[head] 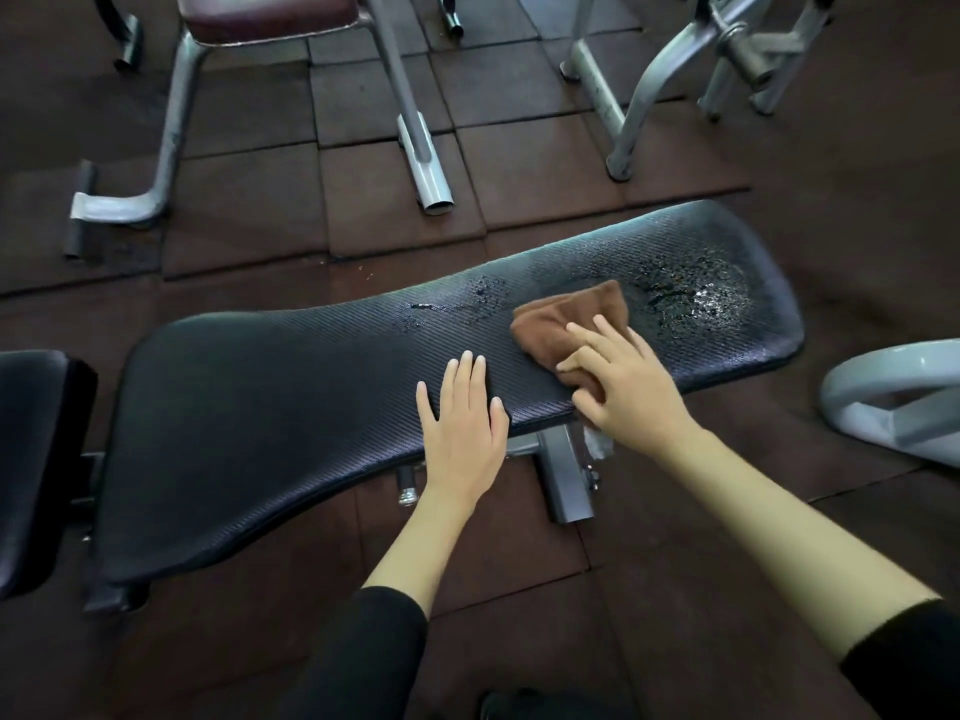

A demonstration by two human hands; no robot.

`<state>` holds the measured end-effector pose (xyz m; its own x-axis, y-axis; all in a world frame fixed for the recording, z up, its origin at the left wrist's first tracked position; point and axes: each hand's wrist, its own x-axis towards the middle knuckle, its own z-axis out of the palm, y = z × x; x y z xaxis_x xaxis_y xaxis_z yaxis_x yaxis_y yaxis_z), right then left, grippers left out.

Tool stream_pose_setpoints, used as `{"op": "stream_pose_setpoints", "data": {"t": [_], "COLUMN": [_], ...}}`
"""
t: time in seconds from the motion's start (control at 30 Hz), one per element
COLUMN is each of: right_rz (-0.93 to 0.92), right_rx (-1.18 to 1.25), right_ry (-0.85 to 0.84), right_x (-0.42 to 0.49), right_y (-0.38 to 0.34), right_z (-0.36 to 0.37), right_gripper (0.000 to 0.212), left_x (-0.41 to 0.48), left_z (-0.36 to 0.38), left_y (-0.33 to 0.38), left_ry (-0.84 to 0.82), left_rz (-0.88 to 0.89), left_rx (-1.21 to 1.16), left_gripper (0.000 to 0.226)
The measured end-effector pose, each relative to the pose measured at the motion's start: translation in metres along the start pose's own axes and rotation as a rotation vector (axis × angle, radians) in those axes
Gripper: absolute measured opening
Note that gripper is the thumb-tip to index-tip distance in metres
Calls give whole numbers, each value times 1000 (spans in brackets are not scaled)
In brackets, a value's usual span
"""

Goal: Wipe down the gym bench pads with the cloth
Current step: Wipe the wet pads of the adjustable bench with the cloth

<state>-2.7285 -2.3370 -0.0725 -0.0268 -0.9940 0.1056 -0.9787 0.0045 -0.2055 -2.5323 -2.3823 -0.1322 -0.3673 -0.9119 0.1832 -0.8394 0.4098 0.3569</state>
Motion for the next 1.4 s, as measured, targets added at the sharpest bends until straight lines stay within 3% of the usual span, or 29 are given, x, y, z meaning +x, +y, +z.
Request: {"op": "stream_pose_setpoints", "data": {"t": [0.2,0.43,0.6,0.73,0.9,1.4], "right_rz": [289,581,398,231,294,76], "right_rx": [36,63,46,-21,4,-1], "right_ry": [142,336,255,165,159,23], "right_x": [-10,-1,-4,-10,-9,-19], "right_y": [65,32,6,21,15,79], "right_z": [-36,-14,2,-7,-7,-41], "right_gripper": [34,28,29,50,54,52], "left_x": [9,15,15,15,15,22], "left_z": [6,16,16,14,15,10], "left_y": [43,62,61,61,63,118], "left_ry": [-24,-18,-17,-26,-39,-76], "left_rz": [136,165,169,171,165,150], "left_rx": [-23,4,3,7,8,-6], "left_gripper": [53,53,53,53,54,54]}}
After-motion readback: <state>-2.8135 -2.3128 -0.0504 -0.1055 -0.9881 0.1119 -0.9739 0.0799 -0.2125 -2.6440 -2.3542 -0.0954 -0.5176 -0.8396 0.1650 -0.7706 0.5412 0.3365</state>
